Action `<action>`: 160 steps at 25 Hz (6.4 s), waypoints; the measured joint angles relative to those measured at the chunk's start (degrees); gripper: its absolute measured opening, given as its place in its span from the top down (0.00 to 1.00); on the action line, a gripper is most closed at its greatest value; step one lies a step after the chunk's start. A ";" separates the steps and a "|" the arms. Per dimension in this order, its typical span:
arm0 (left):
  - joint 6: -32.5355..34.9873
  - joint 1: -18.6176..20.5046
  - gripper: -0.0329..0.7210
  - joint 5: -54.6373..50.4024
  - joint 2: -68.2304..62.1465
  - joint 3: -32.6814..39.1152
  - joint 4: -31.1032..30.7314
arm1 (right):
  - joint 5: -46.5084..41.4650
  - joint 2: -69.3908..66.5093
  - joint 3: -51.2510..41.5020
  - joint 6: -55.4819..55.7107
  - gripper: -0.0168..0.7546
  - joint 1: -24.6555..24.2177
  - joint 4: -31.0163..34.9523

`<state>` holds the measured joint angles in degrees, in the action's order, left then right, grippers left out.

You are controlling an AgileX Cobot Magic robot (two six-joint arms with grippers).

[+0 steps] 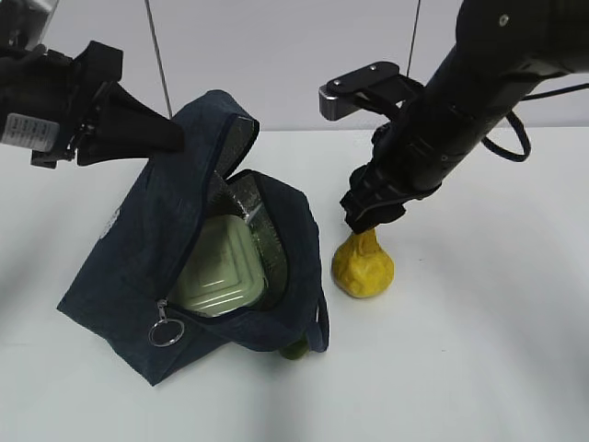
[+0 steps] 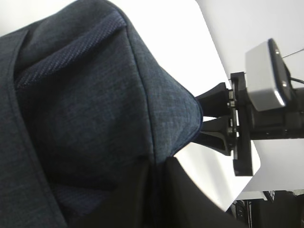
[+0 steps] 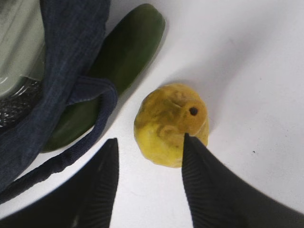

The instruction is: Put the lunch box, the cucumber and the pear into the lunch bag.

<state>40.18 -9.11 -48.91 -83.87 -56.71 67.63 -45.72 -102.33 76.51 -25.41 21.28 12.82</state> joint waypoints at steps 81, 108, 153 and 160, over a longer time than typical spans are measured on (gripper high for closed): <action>-0.20 0.00 0.93 -0.52 0.00 0.00 0.01 | 1.46 -4.75 0.50 8.45 0.36 -0.12 -3.10; -0.24 0.00 0.93 -0.52 0.00 0.00 0.01 | 5.85 -8.58 0.50 7.49 0.62 -0.12 -2.22; -0.24 0.00 0.93 -4.01 0.00 0.00 -0.40 | 4.65 -4.79 0.37 -29.77 0.54 0.91 51.10; -0.24 0.00 0.93 -4.14 0.00 0.00 -0.85 | 3.66 -4.78 0.37 -31.67 0.38 0.70 53.69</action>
<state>39.94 -9.11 -53.05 -83.87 -56.71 66.79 -42.06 -107.10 76.87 -57.07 21.98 66.51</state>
